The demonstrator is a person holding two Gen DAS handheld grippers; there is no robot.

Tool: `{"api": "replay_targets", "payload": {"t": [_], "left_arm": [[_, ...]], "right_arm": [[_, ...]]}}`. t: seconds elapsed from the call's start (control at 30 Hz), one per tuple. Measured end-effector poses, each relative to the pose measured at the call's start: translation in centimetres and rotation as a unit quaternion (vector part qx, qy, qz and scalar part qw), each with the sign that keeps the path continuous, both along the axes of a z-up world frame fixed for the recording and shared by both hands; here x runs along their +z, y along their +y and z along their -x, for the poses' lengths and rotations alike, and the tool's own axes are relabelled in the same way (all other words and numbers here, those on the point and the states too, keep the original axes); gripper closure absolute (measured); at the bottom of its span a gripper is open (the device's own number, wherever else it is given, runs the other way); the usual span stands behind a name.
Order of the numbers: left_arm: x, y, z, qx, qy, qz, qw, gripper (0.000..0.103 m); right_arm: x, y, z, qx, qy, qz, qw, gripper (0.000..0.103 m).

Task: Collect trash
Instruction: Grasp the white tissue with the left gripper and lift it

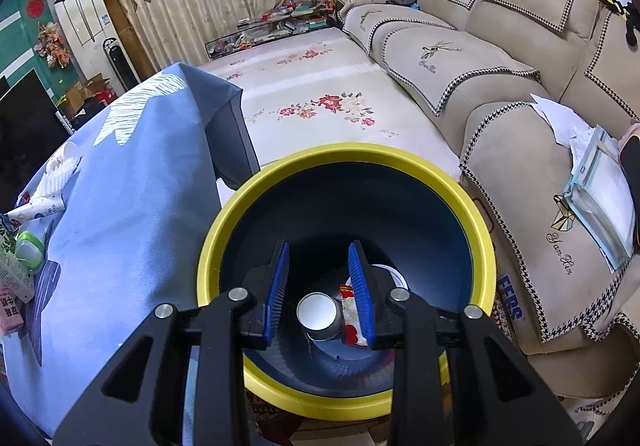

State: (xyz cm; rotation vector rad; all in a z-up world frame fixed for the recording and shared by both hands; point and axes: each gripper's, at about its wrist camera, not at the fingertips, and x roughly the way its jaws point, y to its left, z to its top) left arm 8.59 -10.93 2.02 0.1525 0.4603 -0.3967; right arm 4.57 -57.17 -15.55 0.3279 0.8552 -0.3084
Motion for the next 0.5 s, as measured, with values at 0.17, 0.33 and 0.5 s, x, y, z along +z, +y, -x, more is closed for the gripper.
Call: {"api": "replay_targets", "payload": {"t": [0.17, 0.33, 0.5], "left_arm": [[4.6, -0.9, 0.8, -0.023, -0.044, 0.005, 0.9988, 0.1], [8.1, -3.9, 2.0, -0.069, -0.072, 0.01, 0.995, 0.1], [9.5, -8.4, 2.4, -0.126, -0.072, 0.008, 0.9893, 0.1]], "right_arm": [[0.6, 0.1, 0.4, 0.001, -0.008, 0.0, 1.0, 0.073], [1.3, -0.3, 1.0, -0.003, -0.017, 0.002, 1.0, 0.073], [1.6, -1.2, 2.2, -0.014, -0.024, 0.001, 1.0, 0.073]]}}
